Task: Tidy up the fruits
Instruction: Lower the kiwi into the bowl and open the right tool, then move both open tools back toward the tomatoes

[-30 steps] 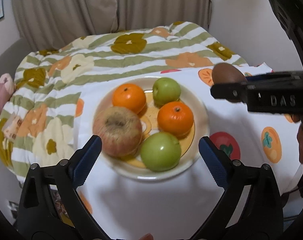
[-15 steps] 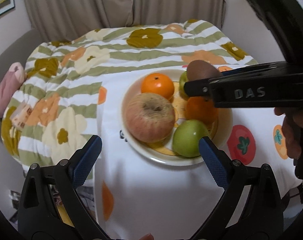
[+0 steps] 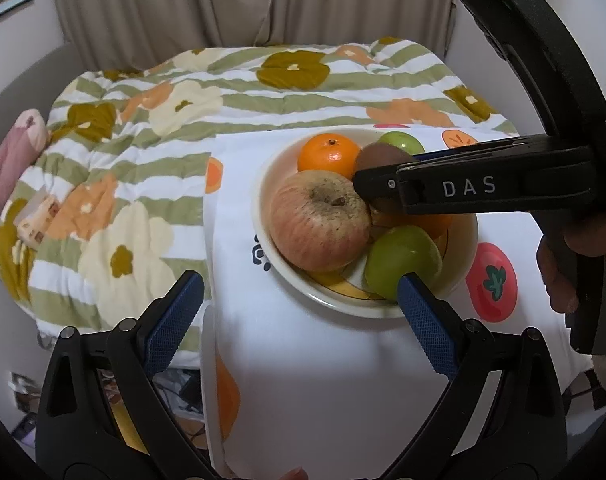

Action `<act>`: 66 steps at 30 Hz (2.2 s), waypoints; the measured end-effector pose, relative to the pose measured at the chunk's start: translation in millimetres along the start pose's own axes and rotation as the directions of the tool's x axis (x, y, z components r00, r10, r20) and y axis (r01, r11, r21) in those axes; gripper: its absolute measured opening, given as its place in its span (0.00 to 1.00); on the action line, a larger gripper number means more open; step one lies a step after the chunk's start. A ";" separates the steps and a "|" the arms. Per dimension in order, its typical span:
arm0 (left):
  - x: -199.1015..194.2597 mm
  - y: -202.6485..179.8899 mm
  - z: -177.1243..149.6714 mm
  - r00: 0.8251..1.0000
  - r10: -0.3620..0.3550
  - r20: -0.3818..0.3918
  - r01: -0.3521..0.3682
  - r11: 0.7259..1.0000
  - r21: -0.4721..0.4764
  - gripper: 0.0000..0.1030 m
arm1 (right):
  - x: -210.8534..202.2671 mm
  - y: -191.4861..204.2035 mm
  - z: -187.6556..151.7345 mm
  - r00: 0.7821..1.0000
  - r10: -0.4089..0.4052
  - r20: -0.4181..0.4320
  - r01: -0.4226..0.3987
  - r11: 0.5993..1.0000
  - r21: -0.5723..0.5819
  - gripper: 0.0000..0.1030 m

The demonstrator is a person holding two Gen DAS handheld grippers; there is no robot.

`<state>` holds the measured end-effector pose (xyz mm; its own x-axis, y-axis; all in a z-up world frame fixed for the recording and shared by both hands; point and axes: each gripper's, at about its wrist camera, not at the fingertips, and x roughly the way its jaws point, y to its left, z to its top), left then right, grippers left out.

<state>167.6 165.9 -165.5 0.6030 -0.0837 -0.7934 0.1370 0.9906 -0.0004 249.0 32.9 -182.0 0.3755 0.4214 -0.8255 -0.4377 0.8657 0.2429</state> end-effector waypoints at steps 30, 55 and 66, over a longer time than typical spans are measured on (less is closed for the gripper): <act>-63.4 -54.3 16.0 0.993 0.070 0.097 -0.073 0.997 0.032 1.00 | -113.0 -17.6 -26.7 0.989 -0.051 0.141 0.052 0.999 0.001 1.00; -57.7 -232.4 62.7 0.966 -0.230 0.116 0.180 0.925 0.335 1.00 | -252.5 -171.7 -149.1 0.886 -0.444 0.133 0.346 0.824 0.448 1.00; -15.0 -311.2 67.2 0.942 -0.331 0.048 0.274 0.846 0.457 1.00 | -257.6 -227.7 -190.9 0.863 -0.501 0.062 0.396 0.749 0.530 1.00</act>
<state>168.7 -148.4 -112.6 0.5607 -0.4124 -0.7180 0.6401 0.7660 0.0599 96.0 -324.3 -121.8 0.5943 -0.0529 -0.8025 0.2541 0.9591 0.1249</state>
